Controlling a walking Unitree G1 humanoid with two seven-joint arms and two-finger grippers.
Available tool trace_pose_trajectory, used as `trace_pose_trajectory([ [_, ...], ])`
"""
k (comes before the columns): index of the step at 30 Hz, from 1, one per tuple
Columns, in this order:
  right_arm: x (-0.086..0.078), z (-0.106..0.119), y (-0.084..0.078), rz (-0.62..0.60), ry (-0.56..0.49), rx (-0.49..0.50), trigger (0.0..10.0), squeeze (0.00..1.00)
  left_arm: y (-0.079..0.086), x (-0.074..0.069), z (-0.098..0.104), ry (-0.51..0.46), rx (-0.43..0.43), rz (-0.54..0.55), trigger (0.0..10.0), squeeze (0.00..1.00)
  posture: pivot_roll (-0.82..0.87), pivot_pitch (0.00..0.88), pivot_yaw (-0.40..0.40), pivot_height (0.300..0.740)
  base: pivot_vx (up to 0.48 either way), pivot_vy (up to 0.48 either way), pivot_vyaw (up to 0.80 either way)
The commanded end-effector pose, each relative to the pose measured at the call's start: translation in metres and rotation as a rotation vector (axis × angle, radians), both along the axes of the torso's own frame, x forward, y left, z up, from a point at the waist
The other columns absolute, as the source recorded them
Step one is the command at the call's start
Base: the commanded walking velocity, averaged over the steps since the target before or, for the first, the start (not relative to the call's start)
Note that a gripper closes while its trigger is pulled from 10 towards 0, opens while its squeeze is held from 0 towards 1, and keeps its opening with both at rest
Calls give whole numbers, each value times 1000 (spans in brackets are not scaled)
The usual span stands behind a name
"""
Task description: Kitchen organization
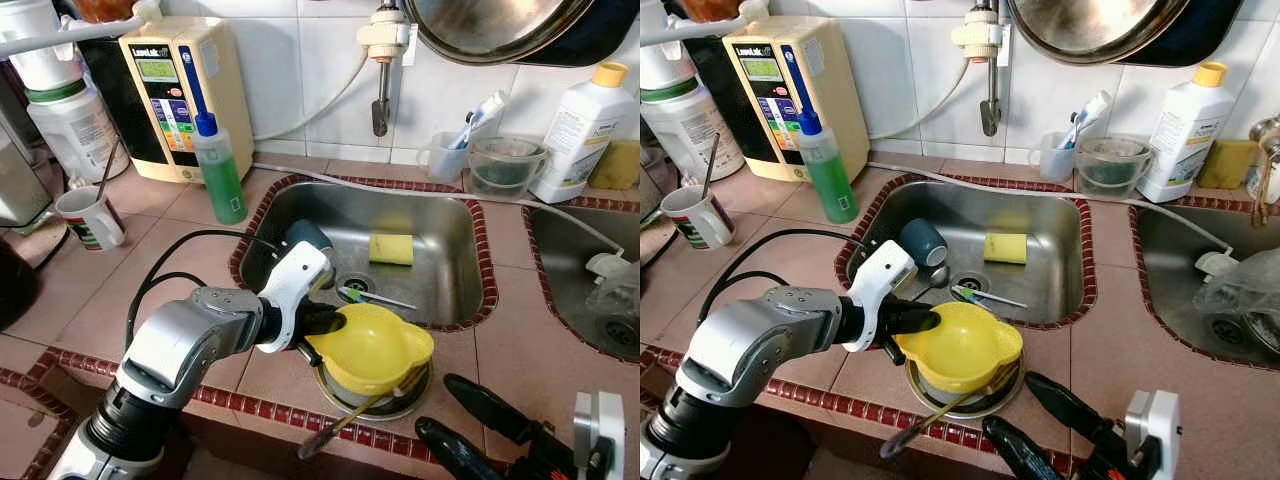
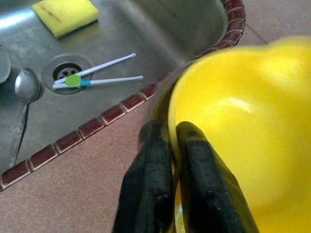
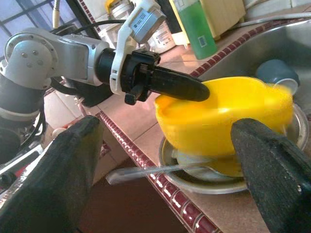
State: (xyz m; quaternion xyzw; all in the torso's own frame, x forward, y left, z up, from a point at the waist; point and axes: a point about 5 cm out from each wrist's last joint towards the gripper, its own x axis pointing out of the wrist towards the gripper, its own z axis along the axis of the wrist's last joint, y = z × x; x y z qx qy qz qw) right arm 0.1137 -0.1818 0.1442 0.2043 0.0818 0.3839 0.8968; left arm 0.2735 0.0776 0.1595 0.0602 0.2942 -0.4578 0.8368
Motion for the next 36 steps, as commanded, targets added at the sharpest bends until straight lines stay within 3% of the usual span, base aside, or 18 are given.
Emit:
trace_pose_trajectory([
  [1,0,3,1,6,-10,-6,10000,0,1,-1,4,-11,6,-6,0,0,-132,12,96,740,0,0,0],
  [13,1,2,1,10,-9,1,10000,0,-2,1,13,17,-74,-9,0,0,-130,1,95,740,0,0,0],
  [20,3,2,1,12,-17,-1,10000,0,-3,8,27,-26,-167,18,0,0,-131,0,96,740,0,0,0],
  [26,3,3,2,14,-20,-1,10000,0,-4,8,27,-52,-145,9,0,0,-133,0,95,740,0,0,0],
  [27,3,3,2,14,-20,-1,10000,0,-5,7,26,-51,-141,6,2941,0,-133,0,95,740,0,0,0],
  [28,3,3,2,14,-20,-2,10000,0,-5,7,26,-49,-139,6,10000,0,-135,0,98,740,0,0,0],
  [36,2,3,1,7,-17,2,10000,0,-4,8,22,-62,-89,18,10000,0,-134,5,102,740,0,0,0],
])
